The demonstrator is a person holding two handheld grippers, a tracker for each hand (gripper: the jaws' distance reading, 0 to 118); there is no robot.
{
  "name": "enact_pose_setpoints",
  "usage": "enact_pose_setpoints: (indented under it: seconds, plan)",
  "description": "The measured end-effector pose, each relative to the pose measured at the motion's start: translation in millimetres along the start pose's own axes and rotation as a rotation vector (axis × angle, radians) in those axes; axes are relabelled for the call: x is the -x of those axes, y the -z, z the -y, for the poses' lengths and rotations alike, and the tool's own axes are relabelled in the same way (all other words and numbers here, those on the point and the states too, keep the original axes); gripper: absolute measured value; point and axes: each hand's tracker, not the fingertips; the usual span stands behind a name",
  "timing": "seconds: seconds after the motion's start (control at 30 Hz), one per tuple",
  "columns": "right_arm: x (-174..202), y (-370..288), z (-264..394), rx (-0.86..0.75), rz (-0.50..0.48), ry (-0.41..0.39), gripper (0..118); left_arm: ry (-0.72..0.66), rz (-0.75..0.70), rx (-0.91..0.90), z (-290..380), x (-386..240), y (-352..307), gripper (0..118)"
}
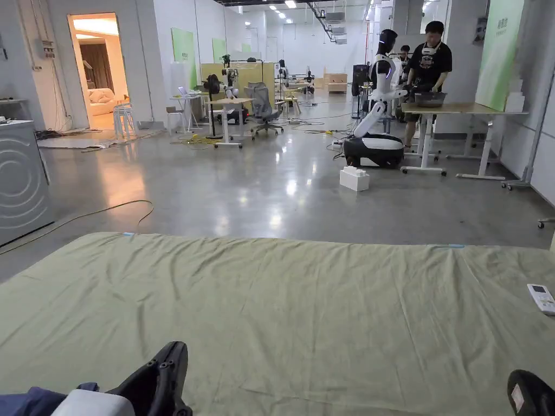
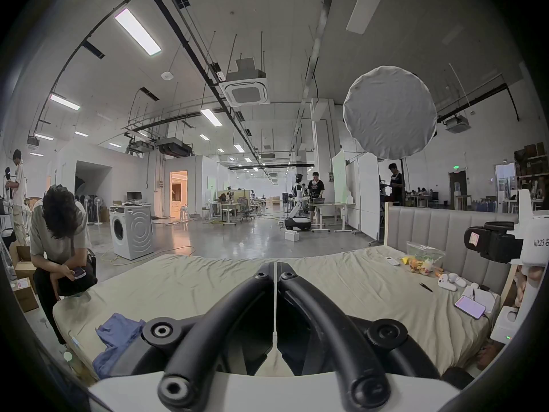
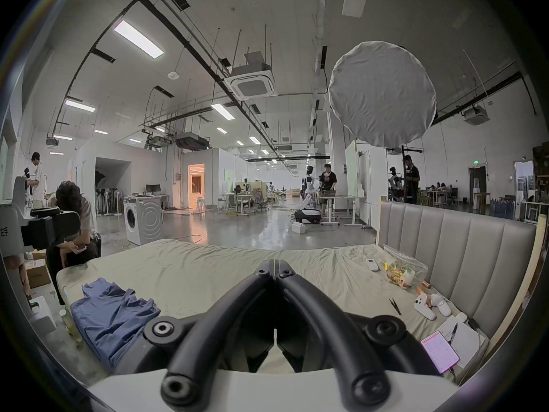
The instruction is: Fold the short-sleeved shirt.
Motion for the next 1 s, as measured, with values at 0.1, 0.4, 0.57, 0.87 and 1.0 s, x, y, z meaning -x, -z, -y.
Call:
enact_pose_setpoints:
  seconds: [0.1,0.4,0.57,0.87,1.0]
  plan:
    - [0.3,0.9,0.7,0.001,0.001,-0.003,0,0.006,-0.004,-0.005,-1.0,1.4,0.0,1]
    - [3.2,1.1,0.1,-0.004,0.003,-0.010,0,0.008,-0.006,-0.001,-1.6,1.9,0.5,1]
    - [3.0,1.4,-1.4,-0.003,0.001,-0.013,0,0.008,-0.002,-0.003,-2.6,1.7,0.5,1]
    - [-2.0,4.0,-8.2,0.000,0.005,0.021,0,0.004,-0.001,0.003,-6.8,4.6,0.4,1]
    - [-2.0,3.6,-15.3,-0.006,0.010,-0.014,0,0.027,-0.004,0.007,-16.2,8.3,1.6,1]
